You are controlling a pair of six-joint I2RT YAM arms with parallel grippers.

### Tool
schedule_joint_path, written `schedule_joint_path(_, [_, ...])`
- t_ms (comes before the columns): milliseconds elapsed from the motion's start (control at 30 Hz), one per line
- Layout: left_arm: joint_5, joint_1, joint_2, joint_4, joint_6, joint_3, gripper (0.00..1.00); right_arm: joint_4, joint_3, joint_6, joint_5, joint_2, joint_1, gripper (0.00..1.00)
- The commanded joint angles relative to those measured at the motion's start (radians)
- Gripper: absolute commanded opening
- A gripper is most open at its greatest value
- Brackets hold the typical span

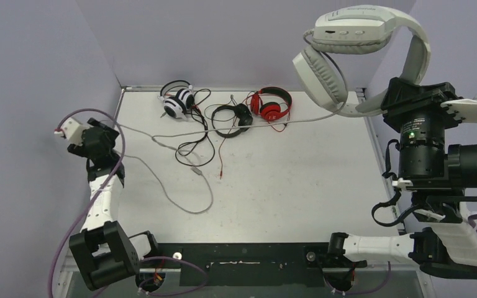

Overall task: Wrap the headphones
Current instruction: Straighten the headphones cable.

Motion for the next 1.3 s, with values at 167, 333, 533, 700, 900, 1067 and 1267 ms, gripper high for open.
schedule_joint_path(167, [0.059, 0.299, 0.086, -0.291, -0.195, 0.148, 0.63, 0.868, -0.093, -0.649, 0.241, -0.044, 0.153, 0.0])
schedule_joint_path(333, [-0.107, 0.365, 0.126, -0.497, -0.377, 0.186, 0.56, 0.838, -0.075, -0.653, 0.211, -0.055, 0.088, 0.0])
schedule_joint_path(533, [-0.313, 0.413, 0.199, -0.763, -0.594, 0.276, 0.55, 1.111, -0.085, -0.921, 0.17, -0.007, 0.058, 0.0])
schedule_joint_path(700, [-0.065, 0.416, 0.192, -0.547, -0.42, 0.245, 0.59, 1.26, -0.083, -1.088, 0.134, 0.035, 0.062, 0.0])
schedule_joint_path(900, [0.278, 0.15, 0.108, -0.324, -0.089, 0.262, 0.93, 0.883, -0.095, -0.781, 0.118, 0.101, 0.07, 0.0])
schedule_joint_path(1067, [0.55, -0.133, -0.016, -0.144, 0.007, 0.174, 0.92, 0.725, -0.065, -0.728, 0.114, 0.223, 0.053, 0.0])
schedule_joint_path(1267, [0.725, -0.371, -0.157, 0.261, -0.134, -0.079, 0.92, 0.47, -0.069, -0.495, 0.065, 0.336, -0.057, 0.0])
